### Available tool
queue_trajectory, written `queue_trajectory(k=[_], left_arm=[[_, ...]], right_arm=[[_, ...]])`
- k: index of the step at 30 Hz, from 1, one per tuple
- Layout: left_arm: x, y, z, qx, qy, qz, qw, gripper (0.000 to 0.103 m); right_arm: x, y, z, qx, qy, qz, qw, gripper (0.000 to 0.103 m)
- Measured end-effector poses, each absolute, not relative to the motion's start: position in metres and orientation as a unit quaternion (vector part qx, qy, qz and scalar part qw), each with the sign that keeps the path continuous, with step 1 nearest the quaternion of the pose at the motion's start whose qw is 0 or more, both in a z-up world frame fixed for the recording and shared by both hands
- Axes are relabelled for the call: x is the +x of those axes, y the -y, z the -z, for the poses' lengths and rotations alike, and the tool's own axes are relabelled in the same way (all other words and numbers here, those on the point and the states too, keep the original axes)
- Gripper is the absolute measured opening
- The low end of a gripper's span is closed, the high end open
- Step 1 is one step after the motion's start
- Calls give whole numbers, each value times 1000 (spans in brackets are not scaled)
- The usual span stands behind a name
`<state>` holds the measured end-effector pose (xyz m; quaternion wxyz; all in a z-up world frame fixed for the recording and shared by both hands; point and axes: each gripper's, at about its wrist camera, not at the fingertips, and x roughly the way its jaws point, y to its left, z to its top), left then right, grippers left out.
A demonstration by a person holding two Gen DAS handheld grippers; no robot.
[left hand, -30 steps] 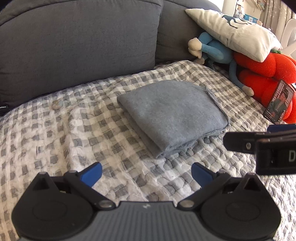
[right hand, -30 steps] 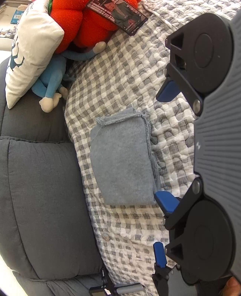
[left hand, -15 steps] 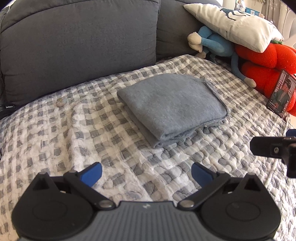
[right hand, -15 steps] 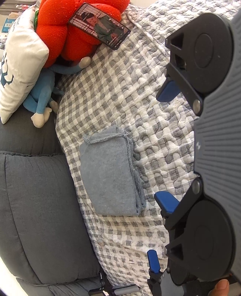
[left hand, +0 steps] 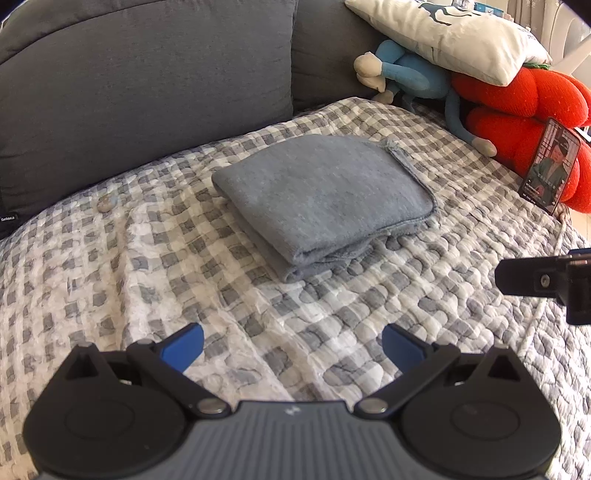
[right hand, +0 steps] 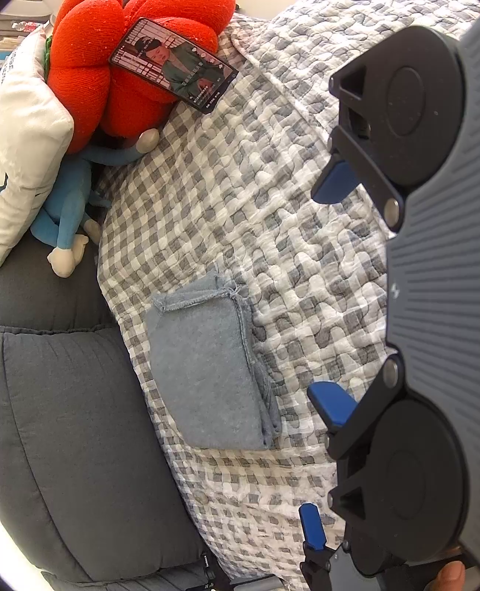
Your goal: Fold clothes
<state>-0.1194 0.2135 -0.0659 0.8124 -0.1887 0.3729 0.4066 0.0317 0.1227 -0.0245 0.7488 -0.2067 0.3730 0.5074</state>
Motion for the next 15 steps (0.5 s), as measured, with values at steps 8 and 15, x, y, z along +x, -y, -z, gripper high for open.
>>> queue_trajectory(k=[8, 15], left_arm=[[-117, -211, 67, -183, -379, -401, 814, 103], [-115, -210, 69, -183, -382, -396, 815, 103]], right_arm=[[29, -128, 28, -219, -373, -511, 743, 103], [28, -129, 29, -223, -374, -511, 742, 103]])
